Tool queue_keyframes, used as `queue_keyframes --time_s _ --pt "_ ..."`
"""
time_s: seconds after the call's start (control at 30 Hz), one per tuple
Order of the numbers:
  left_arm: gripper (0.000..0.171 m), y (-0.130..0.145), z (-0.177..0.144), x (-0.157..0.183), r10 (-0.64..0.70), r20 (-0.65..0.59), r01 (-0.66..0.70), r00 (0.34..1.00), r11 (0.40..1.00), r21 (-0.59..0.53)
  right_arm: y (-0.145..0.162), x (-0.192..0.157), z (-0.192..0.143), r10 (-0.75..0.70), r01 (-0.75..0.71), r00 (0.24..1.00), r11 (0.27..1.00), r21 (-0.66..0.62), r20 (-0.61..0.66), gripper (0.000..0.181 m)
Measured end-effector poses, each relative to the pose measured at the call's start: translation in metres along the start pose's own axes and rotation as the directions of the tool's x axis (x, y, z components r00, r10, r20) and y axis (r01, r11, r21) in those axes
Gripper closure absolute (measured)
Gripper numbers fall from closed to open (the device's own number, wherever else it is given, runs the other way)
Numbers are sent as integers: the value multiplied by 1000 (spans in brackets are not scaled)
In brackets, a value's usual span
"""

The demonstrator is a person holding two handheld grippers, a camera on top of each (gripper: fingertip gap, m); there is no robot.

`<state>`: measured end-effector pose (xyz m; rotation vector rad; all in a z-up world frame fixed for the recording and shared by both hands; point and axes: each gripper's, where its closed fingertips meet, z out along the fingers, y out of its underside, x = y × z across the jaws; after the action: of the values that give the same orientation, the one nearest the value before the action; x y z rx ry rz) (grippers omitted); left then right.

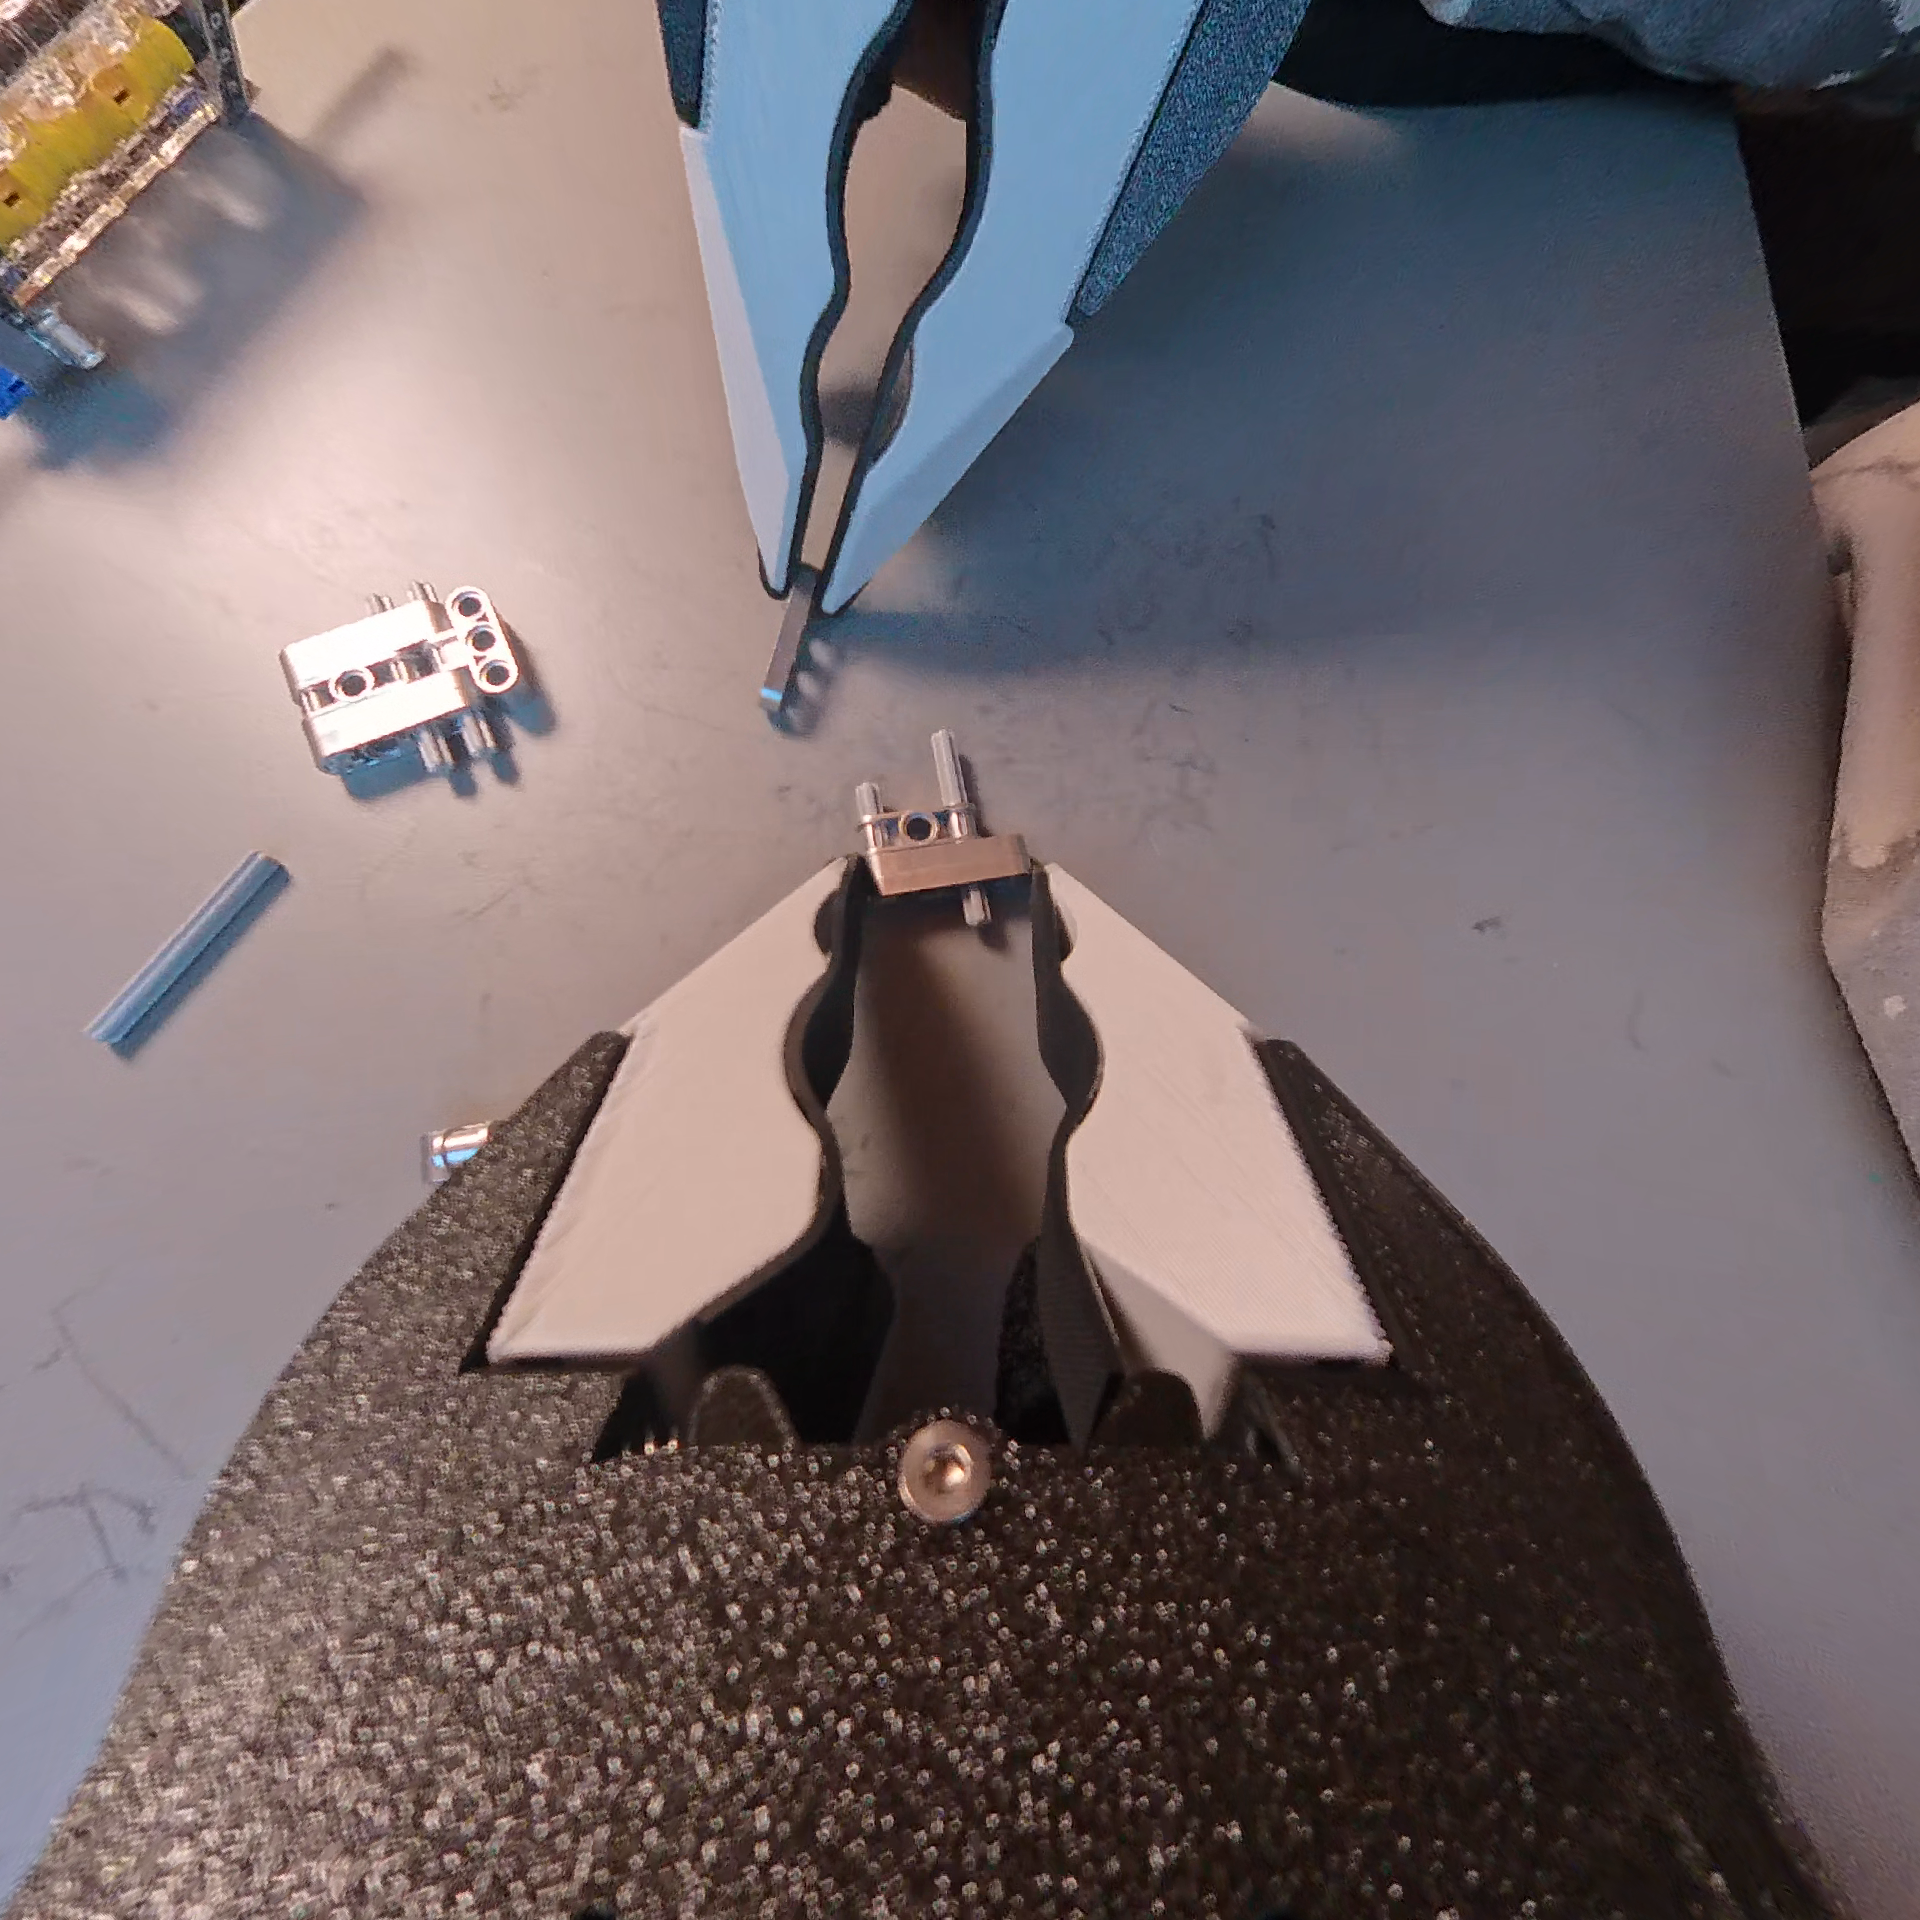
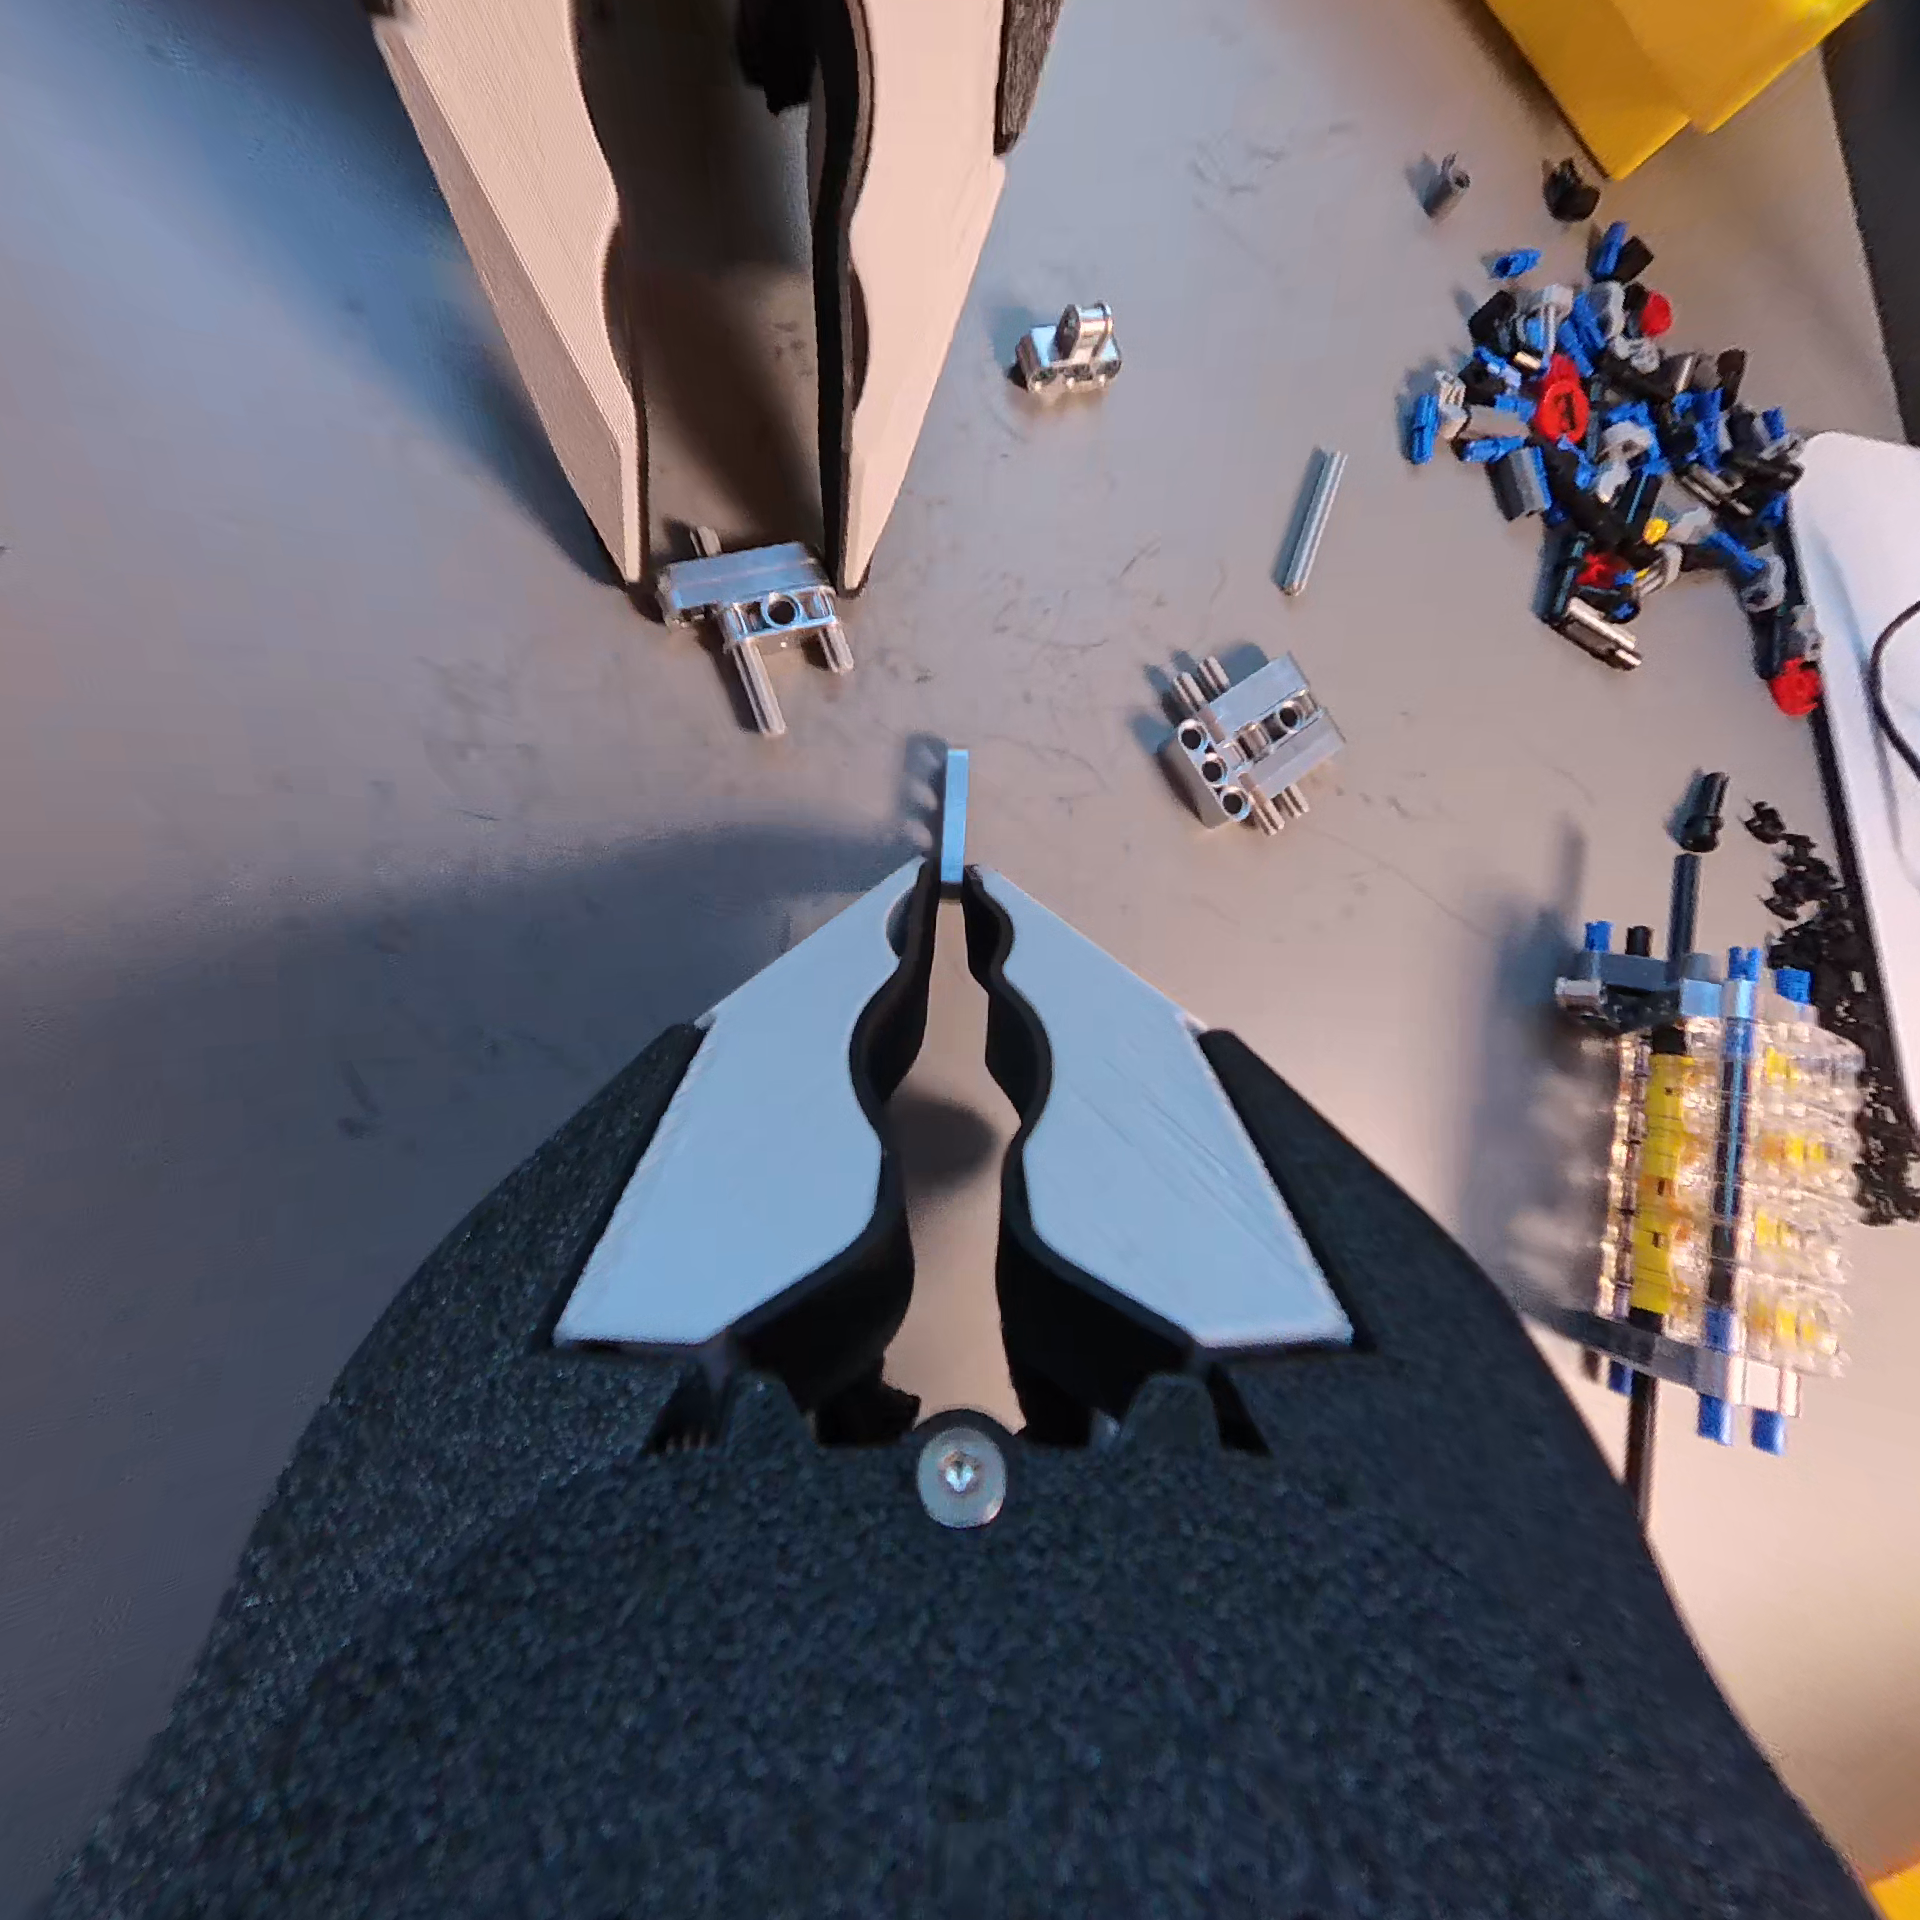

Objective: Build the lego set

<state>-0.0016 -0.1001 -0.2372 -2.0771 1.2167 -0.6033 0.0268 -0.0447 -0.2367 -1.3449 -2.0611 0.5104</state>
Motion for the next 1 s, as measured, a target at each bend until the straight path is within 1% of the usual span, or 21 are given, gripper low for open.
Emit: queue_keyframes --time_s 0.07,0.13,0.2,0.3,0.37,0.43,0.5,0.57,0.6,0.63,0.67,0.73,0.8,0.87,0.93,1.0 --pt "141 1 -1 0 0 -6 0 1000 1000 -1 0 0 -1 22 -22 1000 1000 5 11 178" --pt "141 2 -5 0 3 -12 -3 1000 1000 -3 0 1 -2 34 -34 999 999 11 9 169" --pt "141 -2 -17 -9 -26 4 26 1000 999 41 -4 5 -5 58 -58 998 998 38 1 162" --pt "142 -7 -44 -38 -117 92 104 989 985 135 -10 15 -10 110 -107 994 990 92 -25 157" --pt "142 1 -56 -57 -174 158 150 972 976 155 -13 21 -12 137 -132 990 983 126 -38 156" --pt "136 13 -57 -70 -206 197 180 958 973 141 -15 24 -12 150 -142 988 980 141 -46 156" --pt "132 19 -50 -74 -209 208 186 955 975 125 -16 22 -11 139 -132 989 981 141 -44 156" --pt "130 27 -42 -76 -190 229 180 955 982 66 -17 17 -9 119 -113 992 984 135 -37 156" --pt "133 30 -39 -76 -176 234 172 956 984 39 -18 16 -8 111 -106 993 986 133 -34 156" --pt "146 29 -39 -74 -169 227 166 959 986 34 -19 14 -7 105 -100 994 986 133 -31 157" --pt "149 29 -38 -72 -168 220 167 961 986 25 -20 13 -6 103 -99 994 986 136 -27 157" --pt "149 27 -37 -71 -177 221 175 959 984 26 -25 10 -5 102 -98 995 982 159 -21 157" --pt "149 24 -33 -65 -202 194 199 960 979 35 -35 6 -4 85 -80 996 977 199 -18 157" --pt "149 11 -31 -53 -241 120 232 963 969 87 -47 0 -3 35 -24 999 971 238 -39 156" --pt "149 -9 -31 -36 -305 -12 302 952 939 164 -59 -1 -3 -53 84 991 962 259 -125 150" --pt "149 -21 -30 -22 -353 -133 374 926 908 190 -72 -4 -6 -156 216 963 935 282 -221 148"
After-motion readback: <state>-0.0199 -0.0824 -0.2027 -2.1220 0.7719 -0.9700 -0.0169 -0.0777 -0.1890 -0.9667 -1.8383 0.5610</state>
